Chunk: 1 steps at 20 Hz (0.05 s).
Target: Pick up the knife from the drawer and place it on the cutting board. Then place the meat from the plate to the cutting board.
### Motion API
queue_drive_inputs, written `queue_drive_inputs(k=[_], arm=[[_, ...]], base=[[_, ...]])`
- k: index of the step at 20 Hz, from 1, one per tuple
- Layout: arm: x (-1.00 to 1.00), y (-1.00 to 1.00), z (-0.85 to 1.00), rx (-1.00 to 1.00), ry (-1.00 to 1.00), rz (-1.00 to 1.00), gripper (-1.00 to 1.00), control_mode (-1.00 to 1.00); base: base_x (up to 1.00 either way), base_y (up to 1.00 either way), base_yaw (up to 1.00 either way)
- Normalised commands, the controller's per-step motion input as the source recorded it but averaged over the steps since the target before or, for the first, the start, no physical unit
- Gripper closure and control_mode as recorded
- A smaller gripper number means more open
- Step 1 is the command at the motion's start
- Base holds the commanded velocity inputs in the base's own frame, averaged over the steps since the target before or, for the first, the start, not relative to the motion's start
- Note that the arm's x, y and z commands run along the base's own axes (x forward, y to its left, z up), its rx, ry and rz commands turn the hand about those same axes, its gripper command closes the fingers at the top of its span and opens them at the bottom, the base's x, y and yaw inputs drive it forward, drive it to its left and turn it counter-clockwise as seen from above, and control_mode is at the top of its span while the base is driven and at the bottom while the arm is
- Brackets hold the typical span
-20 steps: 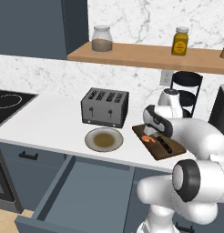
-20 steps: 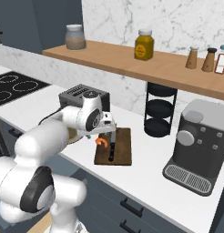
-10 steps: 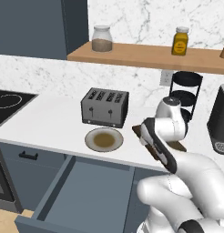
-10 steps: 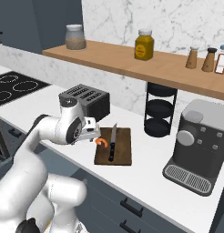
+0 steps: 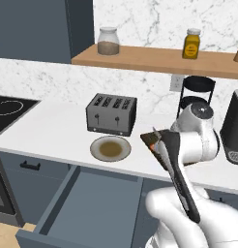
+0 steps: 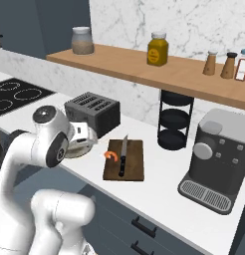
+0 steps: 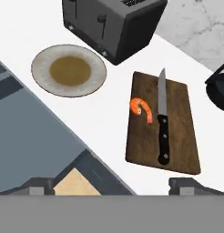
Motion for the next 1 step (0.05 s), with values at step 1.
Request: queue_drive_inputs(k=[1], arm=[[-0.59,0.29,1.00,0.00,-0.18,0.00,-1.00,-1.00]], base=[[0.00,0.00,0.00]])
